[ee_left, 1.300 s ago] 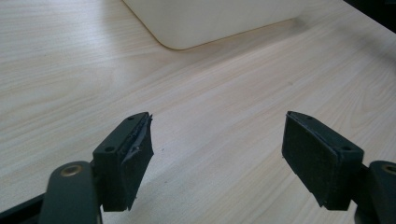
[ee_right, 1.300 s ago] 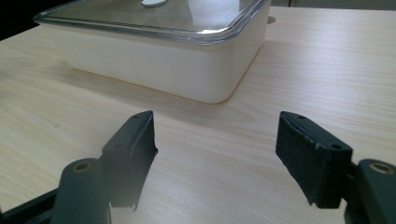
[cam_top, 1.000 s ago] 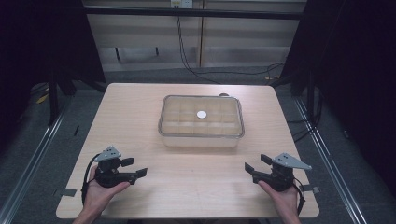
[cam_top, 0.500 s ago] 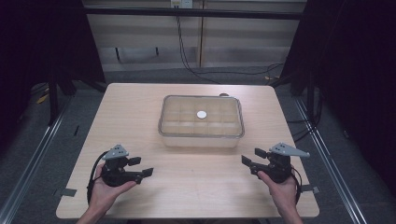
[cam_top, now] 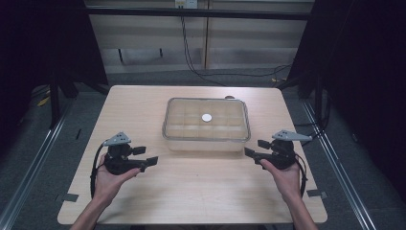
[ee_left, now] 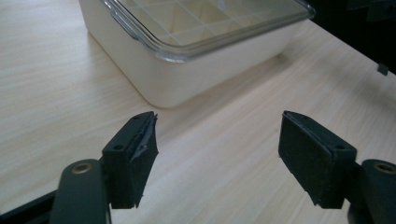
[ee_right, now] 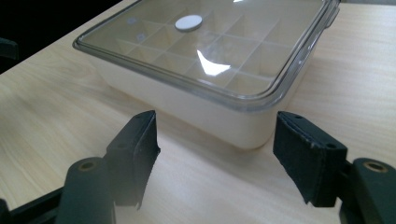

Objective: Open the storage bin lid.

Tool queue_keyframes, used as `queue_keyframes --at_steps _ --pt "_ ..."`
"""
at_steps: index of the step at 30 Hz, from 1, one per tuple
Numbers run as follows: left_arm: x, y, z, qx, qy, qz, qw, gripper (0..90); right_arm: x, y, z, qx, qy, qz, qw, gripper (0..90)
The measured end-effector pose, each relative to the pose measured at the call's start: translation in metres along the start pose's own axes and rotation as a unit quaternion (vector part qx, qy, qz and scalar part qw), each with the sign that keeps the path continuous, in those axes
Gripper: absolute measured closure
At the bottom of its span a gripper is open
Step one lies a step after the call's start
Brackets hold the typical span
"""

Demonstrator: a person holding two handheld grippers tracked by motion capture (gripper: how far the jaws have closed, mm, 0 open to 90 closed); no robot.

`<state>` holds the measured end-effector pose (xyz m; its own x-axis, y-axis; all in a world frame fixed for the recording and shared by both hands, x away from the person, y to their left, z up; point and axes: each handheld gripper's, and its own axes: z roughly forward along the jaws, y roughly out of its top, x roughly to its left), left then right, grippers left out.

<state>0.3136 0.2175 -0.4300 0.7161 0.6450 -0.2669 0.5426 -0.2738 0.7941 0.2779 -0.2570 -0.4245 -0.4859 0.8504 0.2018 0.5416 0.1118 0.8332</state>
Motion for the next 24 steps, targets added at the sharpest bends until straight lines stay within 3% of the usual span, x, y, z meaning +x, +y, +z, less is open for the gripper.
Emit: queue_keyframes --at_steps 2,5,10,14,15,18,24 --pt "0.004 0.006 0.002 -0.004 -0.003 0.002 1.0000 31.4 -0.003 0.008 0.002 0.001 0.006 0.008 1.0000 32.6" --pt "0.010 0.012 0.008 -0.005 -0.004 -0.006 1.0000 32.6 -0.005 0.018 0.007 0.011 0.005 0.002 0.9999 33.3" --pt "0.015 0.017 0.014 -0.007 0.002 -0.002 1.0000 35.1 -0.008 0.026 0.016 0.017 0.005 -0.001 0.9998 33.5" --pt "0.019 0.023 0.016 -0.004 0.000 -0.002 1.0000 35.1 -0.008 0.034 0.024 0.022 0.029 0.002 0.9993 34.0" --pt "0.021 0.027 0.016 -0.006 0.000 -0.003 1.0000 34.9 -0.009 0.038 0.027 0.015 0.017 -0.005 0.9997 35.5" --pt "0.025 0.031 0.016 -0.008 0.005 -0.006 0.9999 34.2 -0.011 0.040 0.031 0.019 0.027 0.000 0.9994 35.5" --pt "0.033 0.040 0.019 -0.011 0.015 -0.013 0.9997 31.5 -0.017 0.049 0.038 0.020 -0.010 -0.022 0.9995 34.8"
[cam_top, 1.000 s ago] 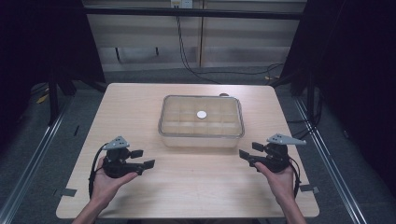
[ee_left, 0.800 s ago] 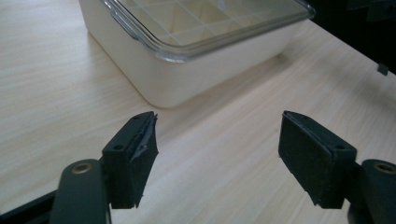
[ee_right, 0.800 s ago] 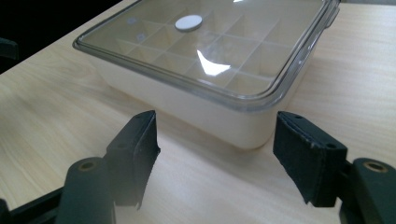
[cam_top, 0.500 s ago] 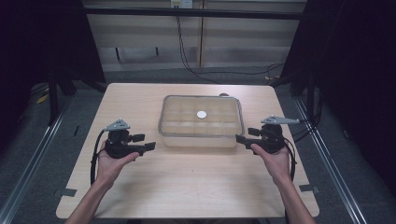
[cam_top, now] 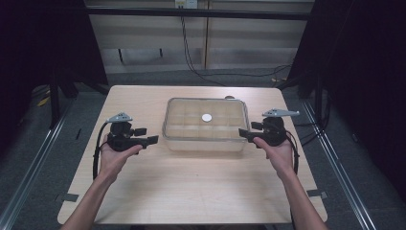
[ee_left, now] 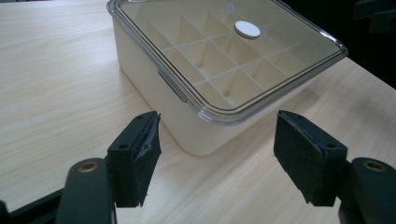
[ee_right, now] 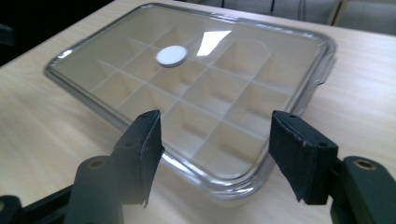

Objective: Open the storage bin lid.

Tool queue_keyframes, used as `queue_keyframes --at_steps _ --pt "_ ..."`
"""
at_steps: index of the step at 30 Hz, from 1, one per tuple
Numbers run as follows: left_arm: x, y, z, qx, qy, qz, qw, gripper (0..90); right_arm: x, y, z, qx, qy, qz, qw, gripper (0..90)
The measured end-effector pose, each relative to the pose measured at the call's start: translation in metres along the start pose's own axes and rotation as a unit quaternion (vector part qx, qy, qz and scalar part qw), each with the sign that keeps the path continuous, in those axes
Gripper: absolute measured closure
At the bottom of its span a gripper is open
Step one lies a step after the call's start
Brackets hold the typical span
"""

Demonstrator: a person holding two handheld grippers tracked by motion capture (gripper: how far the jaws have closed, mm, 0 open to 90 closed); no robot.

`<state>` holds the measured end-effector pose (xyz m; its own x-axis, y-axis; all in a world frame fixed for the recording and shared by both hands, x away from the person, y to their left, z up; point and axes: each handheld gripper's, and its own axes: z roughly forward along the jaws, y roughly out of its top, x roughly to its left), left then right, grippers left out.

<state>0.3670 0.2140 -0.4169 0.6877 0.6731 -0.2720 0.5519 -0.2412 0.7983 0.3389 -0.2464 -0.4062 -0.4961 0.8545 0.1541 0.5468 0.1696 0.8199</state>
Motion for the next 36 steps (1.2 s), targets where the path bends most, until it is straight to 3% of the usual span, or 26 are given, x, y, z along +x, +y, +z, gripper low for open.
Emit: queue_keyframes --at_steps 3,8,9,16,19,21,25,30,33,36 --pt "0.004 0.008 0.002 0.002 0.006 0.002 1.0000 30.3 -0.010 0.004 0.004 0.005 0.013 0.018 0.9997 34.3" --pt "0.005 0.016 0.002 -0.005 0.010 0.007 0.9999 28.8 -0.018 0.008 0.004 0.010 0.019 0.037 0.9991 32.6" --pt "0.006 0.019 0.005 -0.002 0.019 0.010 0.9998 28.8 -0.022 0.011 0.005 0.014 0.014 0.041 0.9989 31.1" --pt "0.009 0.032 0.017 0.014 0.009 0.013 0.9998 25.6 -0.031 0.019 0.013 0.033 0.010 0.041 0.9985 23.7" --pt "0.013 0.038 0.024 0.015 0.016 0.006 0.9997 23.4 -0.032 0.022 0.017 0.035 0.009 0.043 0.9984 24.5" --pt "0.014 0.041 0.030 0.015 0.032 -0.002 0.9994 21.0 -0.034 0.027 0.019 0.042 0.004 0.029 0.9987 27.2" --pt "0.017 0.043 0.035 0.011 0.025 -0.009 0.9996 21.0 -0.038 0.031 0.020 0.044 -0.002 0.029 0.9986 24.7" --pt "0.024 0.040 0.050 0.029 0.026 -0.018 0.9991 21.6 -0.046 0.027 0.026 0.052 -0.009 0.040 0.9978 23.9" --pt "0.025 0.039 0.056 0.037 0.023 -0.017 0.9989 23.0 -0.045 0.025 0.032 0.073 -0.008 0.041 0.9964 23.1" --pt "0.025 0.039 0.061 0.042 0.020 -0.011 0.9988 25.5 -0.045 0.025 0.035 0.069 0.001 0.043 0.9967 23.4"
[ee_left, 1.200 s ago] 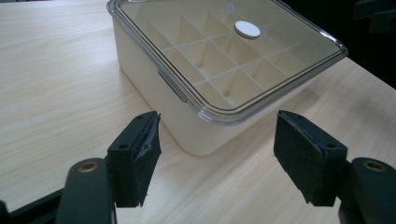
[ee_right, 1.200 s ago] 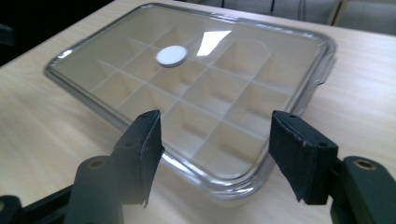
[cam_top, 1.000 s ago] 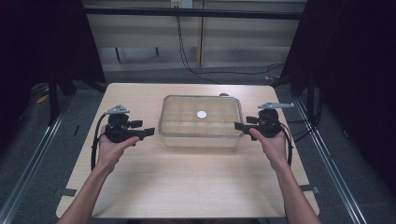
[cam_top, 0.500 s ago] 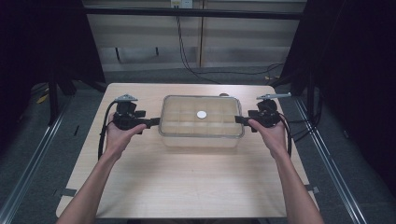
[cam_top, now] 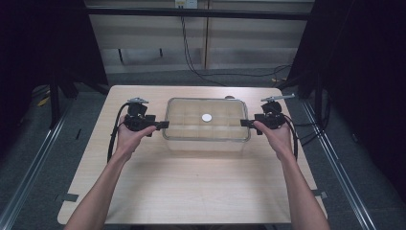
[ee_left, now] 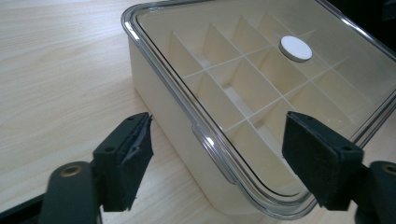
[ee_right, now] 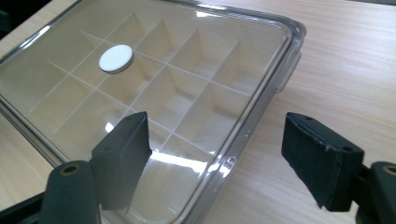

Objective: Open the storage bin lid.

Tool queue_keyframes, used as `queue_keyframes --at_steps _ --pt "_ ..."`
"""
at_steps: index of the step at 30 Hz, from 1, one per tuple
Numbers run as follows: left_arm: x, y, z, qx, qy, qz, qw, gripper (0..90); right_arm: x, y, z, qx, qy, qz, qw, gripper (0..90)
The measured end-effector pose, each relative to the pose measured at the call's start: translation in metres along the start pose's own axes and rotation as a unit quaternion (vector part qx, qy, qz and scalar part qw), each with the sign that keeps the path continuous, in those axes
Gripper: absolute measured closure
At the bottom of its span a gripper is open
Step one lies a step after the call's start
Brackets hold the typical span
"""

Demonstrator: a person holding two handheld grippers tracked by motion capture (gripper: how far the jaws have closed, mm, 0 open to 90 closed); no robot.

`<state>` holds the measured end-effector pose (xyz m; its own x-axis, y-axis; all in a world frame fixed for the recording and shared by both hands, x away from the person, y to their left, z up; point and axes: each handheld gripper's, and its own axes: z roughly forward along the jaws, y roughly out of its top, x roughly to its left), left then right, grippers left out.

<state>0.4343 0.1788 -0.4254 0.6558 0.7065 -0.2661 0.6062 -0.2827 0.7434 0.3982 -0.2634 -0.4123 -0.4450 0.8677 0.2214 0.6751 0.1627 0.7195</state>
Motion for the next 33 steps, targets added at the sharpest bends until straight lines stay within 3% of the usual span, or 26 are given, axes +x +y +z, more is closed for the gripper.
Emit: queue_keyframes --at_steps 3,6,7,12,13,16,21,26,27,30,33 --pt "-0.003 -0.003 0.005 -0.004 -0.008 0.012 0.9999 37.5 0.000 -0.004 0.011 0.022 -0.010 -0.004 0.9997 31.9" --pt "-0.003 -0.005 0.010 0.001 -0.011 0.006 0.9999 35.8 0.002 -0.008 0.015 0.011 -0.016 -0.007 0.9998 31.2" --pt "-0.003 -0.005 0.014 0.008 -0.015 0.006 0.9998 34.6 0.000 -0.011 0.018 0.007 -0.008 0.004 0.9999 28.3" --pt "-0.005 -0.004 0.022 0.020 -0.013 -0.003 0.9997 27.1 -0.001 -0.011 0.022 0.006 0.008 0.013 0.9999 24.1" --pt "-0.008 -0.003 0.027 0.033 -0.006 0.000 0.9994 20.2 0.002 -0.009 0.024 0.008 0.014 0.007 0.9998 21.5" --pt "-0.009 -0.003 0.029 0.026 -0.004 -0.003 0.9996 20.7 0.006 -0.008 0.025 0.008 0.005 0.004 1.0000 19.9" --pt "-0.008 -0.001 0.034 0.032 -0.026 -0.008 0.9991 21.4 0.004 -0.009 0.033 0.021 0.004 0.013 0.9997 16.5" --pt "-0.009 0.002 0.037 0.040 -0.020 0.001 0.9990 17.6 0.003 -0.009 0.039 0.027 0.020 0.023 0.9992 13.8" --pt "-0.009 0.004 0.039 0.045 -0.025 -0.002 0.9987 16.8 0.004 -0.009 0.043 0.031 0.022 0.035 0.9987 11.4" --pt "-0.006 0.004 0.040 0.048 -0.035 -0.003 0.9983 16.0 0.005 -0.008 0.045 0.032 0.020 0.037 0.9986 10.7" --pt "-0.001 0.002 0.044 0.044 -0.053 -0.021 0.9974 14.5 0.004 -0.008 0.047 0.029 0.023 0.044 0.9983 10.5"
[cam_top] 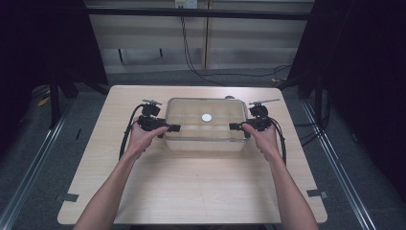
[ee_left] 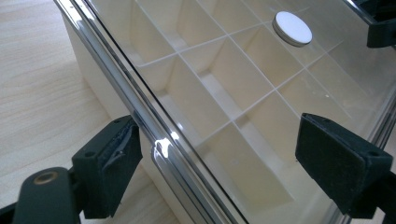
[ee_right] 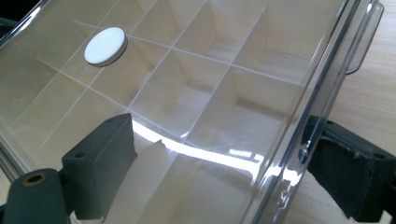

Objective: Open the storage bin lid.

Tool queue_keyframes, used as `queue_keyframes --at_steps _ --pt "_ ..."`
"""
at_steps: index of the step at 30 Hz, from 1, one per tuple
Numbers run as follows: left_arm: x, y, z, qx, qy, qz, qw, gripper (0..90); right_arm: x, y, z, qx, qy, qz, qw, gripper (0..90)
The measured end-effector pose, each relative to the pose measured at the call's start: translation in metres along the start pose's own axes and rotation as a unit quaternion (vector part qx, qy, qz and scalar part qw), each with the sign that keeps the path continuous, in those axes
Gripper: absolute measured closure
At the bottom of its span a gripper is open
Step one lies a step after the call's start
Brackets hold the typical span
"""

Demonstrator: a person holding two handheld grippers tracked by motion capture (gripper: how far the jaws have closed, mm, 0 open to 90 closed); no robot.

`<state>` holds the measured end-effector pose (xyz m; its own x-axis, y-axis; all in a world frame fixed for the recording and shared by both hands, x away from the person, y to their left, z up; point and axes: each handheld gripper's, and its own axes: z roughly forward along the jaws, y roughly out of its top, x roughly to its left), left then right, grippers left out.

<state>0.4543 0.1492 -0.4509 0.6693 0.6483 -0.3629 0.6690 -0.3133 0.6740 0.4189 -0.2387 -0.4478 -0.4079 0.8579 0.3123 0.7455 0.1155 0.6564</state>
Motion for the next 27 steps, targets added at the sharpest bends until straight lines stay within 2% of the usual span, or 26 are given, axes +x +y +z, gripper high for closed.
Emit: queue_keyframes --at_steps 5,7,8,10,13,14,16,20,25,27 --pt "-0.0021 0.0022 0.0002 0.003 0.010 0.006 0.9999 14.8 0.0001 0.0007 0.0008 0.001 -0.002 0.002 1.0000 10.3" --pt "-0.0043 0.0043 0.0000 0.005 0.019 0.007 0.9998 15.7 0.0003 0.0008 0.0025 -0.004 -0.004 0.010 0.9999 10.3" --pt "-0.0058 0.0060 -0.0003 0.007 0.027 0.001 0.9996 17.5 0.0019 0.0017 0.0043 -0.008 -0.014 0.018 0.9997 10.6" --pt "-0.0065 0.0064 -0.0001 0.006 0.031 -0.001 0.9995 18.6 0.0025 0.0022 0.0046 -0.007 -0.018 0.020 0.9996 11.0" --pt "-0.0049 0.0046 -0.0017 0.000 0.029 -0.006 0.9996 22.7 0.0024 0.0036 0.0035 -0.008 -0.025 0.031 0.9992 16.2" --pt "-0.0019 0.0023 -0.0029 -0.013 0.023 -0.013 0.9996 24.8 -0.0003 0.0016 0.0009 -0.018 -0.023 0.038 0.9988 21.0" --pt "-0.0010 0.0019 -0.0037 -0.011 0.022 -0.010 0.9997 25.9 -0.0022 -0.0006 -0.0015 -0.028 -0.020 0.043 0.9985 24.5" --pt "-0.0018 0.0022 -0.0036 -0.012 0.022 -0.011 0.9996 25.7 -0.0007 -0.0026 -0.0018 -0.039 -0.026 0.045 0.9979 24.9" --pt "-0.0011 0.0001 -0.0039 -0.018 0.019 -0.007 0.9997 24.5 -0.0010 -0.0033 -0.0022 -0.040 -0.025 0.044 0.9979 24.9" --pt "-0.0002 -0.0015 -0.0011 -0.020 0.019 -0.007 0.9996 24.2 -0.0003 -0.0029 -0.0034 -0.044 -0.030 0.038 0.9979 24.7"
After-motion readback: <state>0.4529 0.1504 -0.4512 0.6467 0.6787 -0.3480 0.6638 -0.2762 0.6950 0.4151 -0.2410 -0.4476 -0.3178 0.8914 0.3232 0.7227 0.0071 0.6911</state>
